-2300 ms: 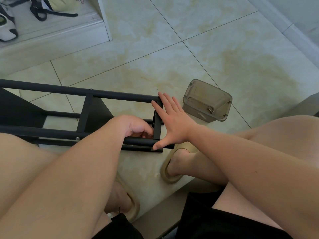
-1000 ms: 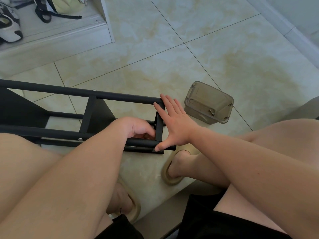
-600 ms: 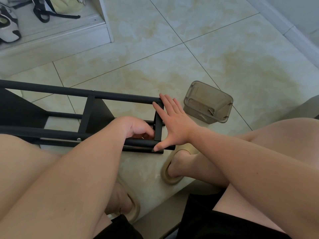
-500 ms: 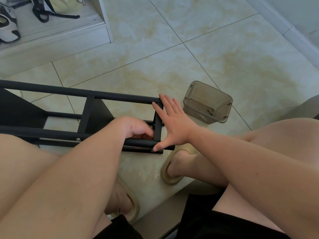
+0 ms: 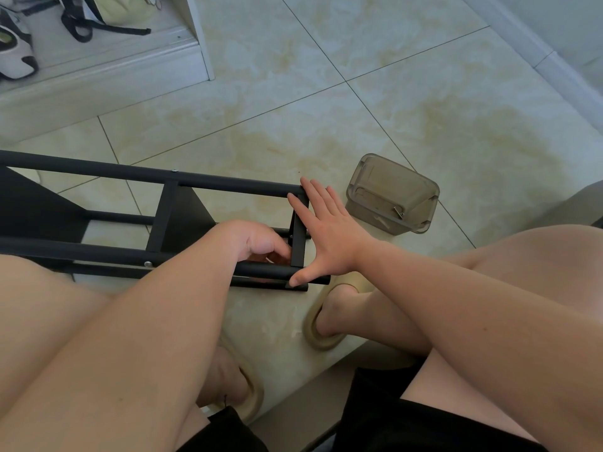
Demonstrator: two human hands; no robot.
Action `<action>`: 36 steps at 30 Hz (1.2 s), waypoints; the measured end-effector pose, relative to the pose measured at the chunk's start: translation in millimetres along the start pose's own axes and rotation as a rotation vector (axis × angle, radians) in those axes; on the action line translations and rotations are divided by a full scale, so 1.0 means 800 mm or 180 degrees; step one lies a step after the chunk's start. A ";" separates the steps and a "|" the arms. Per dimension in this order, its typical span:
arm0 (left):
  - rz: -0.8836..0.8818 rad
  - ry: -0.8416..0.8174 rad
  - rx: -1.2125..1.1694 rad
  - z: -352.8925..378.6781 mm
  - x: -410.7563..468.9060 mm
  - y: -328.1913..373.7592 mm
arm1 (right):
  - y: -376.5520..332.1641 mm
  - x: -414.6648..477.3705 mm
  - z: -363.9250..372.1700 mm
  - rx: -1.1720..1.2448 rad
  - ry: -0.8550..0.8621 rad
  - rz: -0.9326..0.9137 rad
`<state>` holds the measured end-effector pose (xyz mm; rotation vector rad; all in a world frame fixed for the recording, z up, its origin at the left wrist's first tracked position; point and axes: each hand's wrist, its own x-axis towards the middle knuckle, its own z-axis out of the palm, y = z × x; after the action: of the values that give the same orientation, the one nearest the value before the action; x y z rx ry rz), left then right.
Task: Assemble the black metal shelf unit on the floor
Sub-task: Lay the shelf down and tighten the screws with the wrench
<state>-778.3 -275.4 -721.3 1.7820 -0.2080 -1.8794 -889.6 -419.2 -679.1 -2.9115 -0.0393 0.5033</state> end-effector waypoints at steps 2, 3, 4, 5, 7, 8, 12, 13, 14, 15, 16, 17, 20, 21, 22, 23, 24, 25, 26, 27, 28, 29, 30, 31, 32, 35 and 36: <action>0.0101 0.0095 0.0176 0.002 -0.001 0.003 | 0.000 0.000 0.000 -0.0003 -0.0001 -0.0003; 0.0144 0.0119 0.0204 0.002 0.000 0.003 | 0.000 0.000 -0.001 0.0003 -0.0005 -0.0005; 0.0186 0.0120 0.0198 0.002 0.000 0.003 | 0.000 0.000 -0.001 0.0010 -0.0012 -0.0006; 0.0212 0.0119 0.0172 0.002 0.001 0.003 | 0.000 0.000 -0.001 0.0013 -0.0016 -0.0005; 0.0228 0.0089 0.0121 0.001 0.000 0.002 | 0.000 0.000 -0.001 0.0005 -0.0014 -0.0001; 0.0231 0.0046 0.0086 0.001 -0.001 0.001 | 0.000 0.000 -0.001 0.0003 -0.0013 -0.0002; 0.0143 -0.0153 -0.0241 -0.002 0.001 -0.002 | 0.000 0.000 -0.002 0.0014 -0.0029 -0.0003; 0.0107 -0.0149 -0.0296 -0.003 0.002 -0.003 | 0.000 0.000 -0.002 0.0010 -0.0031 -0.0004; 0.0065 -0.0131 -0.0320 -0.004 0.003 -0.003 | 0.000 0.000 -0.002 0.0007 -0.0031 -0.0004; 0.0016 -0.0114 -0.0319 -0.004 0.003 -0.003 | 0.000 0.000 -0.002 0.0007 -0.0029 -0.0004; -0.0048 -0.0106 -0.0286 -0.004 0.002 -0.002 | 0.000 0.000 -0.002 0.0007 -0.0027 -0.0005; -0.0126 -0.0110 -0.0216 -0.004 0.001 -0.001 | -0.001 0.000 -0.002 0.0010 -0.0025 -0.0007; -0.0189 -0.0115 0.0054 -0.001 -0.001 0.001 | -0.001 -0.001 -0.001 0.0007 -0.0018 -0.0004; -0.0104 -0.0088 0.0092 0.000 0.000 0.001 | -0.001 -0.001 -0.001 0.0001 -0.0014 -0.0005; 0.0000 -0.0046 0.0123 0.000 0.001 0.001 | -0.001 -0.001 0.000 -0.0004 -0.0012 -0.0005; 0.0093 -0.0001 0.0148 0.000 0.002 0.001 | -0.001 0.000 0.000 -0.0004 -0.0013 -0.0003; 0.0160 0.0031 0.0155 0.000 0.002 0.001 | 0.000 0.000 0.000 0.0000 -0.0015 0.0000; 0.0200 0.0043 0.0149 0.000 0.003 0.001 | 0.000 0.000 0.000 0.0006 -0.0015 0.0002; 0.0219 0.0047 0.0136 0.000 0.003 0.001 | 0.000 0.000 0.000 0.0014 -0.0010 0.0001; 0.0230 0.0049 0.0116 0.000 0.003 0.001 | 0.000 0.000 0.000 0.0023 -0.0006 -0.0001; 0.0237 0.0055 0.0089 0.001 0.004 0.000 | 0.000 0.000 0.000 0.0027 -0.0005 -0.0003; 0.0242 0.0061 0.0048 0.000 0.005 -0.001 | 0.000 0.000 0.001 0.0023 -0.0004 -0.0005; 0.0249 0.0063 0.0005 0.000 0.006 -0.002 | 0.000 0.000 0.001 0.0016 -0.0003 -0.0008; 0.0256 0.0066 -0.0024 0.000 0.006 -0.002 | 0.000 0.000 0.002 0.0012 -0.0002 -0.0011; 0.0265 0.0067 -0.0035 0.001 0.006 -0.002 | 0.000 0.000 0.001 0.0016 -0.0002 -0.0011; 0.0271 0.0054 -0.0059 0.001 0.004 -0.001 | 0.000 0.000 0.001 0.0025 -0.0007 -0.0007; 0.0252 0.0050 -0.0080 0.001 0.004 0.000 | 0.001 0.001 0.001 0.0026 -0.0009 -0.0006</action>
<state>-779.5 -276.9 -724.0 1.7457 -0.2446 -1.8045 -889.4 -419.6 -680.0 -2.9025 -0.0401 0.5060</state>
